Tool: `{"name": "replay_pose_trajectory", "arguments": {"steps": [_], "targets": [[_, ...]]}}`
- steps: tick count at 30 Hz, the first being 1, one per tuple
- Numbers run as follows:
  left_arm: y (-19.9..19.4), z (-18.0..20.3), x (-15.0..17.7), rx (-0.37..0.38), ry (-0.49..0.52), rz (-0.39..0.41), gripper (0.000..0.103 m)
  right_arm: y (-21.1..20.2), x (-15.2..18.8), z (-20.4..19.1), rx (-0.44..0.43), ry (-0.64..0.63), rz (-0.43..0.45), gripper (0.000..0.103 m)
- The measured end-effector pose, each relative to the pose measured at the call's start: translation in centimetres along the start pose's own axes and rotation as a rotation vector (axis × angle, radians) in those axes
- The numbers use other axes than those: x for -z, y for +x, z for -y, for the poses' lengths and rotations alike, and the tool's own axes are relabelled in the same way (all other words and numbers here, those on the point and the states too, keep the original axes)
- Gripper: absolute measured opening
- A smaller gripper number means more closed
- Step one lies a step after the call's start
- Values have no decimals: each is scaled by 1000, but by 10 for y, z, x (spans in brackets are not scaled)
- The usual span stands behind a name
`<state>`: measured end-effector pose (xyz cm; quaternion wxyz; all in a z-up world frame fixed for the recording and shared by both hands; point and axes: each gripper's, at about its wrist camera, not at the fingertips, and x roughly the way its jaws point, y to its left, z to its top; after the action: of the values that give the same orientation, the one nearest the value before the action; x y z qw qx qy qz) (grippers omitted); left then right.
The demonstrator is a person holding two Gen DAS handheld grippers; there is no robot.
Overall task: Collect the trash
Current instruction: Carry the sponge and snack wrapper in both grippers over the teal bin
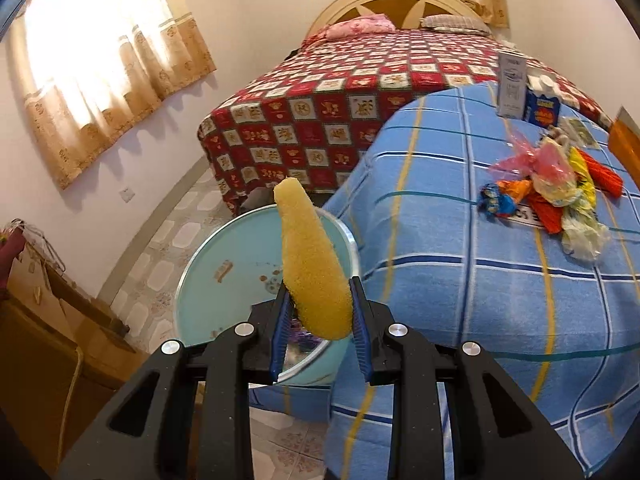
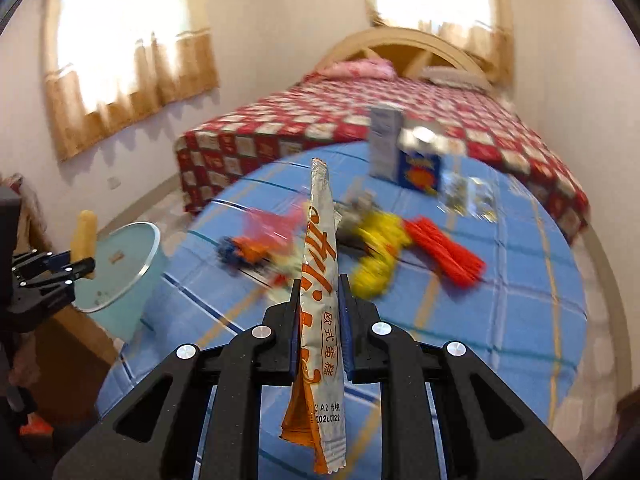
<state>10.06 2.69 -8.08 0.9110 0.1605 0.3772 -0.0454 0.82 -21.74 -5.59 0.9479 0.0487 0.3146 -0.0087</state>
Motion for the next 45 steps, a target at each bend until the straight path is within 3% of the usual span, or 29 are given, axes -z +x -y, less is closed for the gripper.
{"name": "replay_pose_trajectory", "arguments": {"steps": [16,35,45], "targets": [[29,-66,13,-121,-71,-106,28,84,-44,-110,-222,-183,-69,17],[46,-117,19,-186,-151,-146,28,142,-60,-194,-296,-319,-117,17],[48,-128,19,-197,-172,-147,28,158,-60,-218,-310,-355,-138,17]]}}
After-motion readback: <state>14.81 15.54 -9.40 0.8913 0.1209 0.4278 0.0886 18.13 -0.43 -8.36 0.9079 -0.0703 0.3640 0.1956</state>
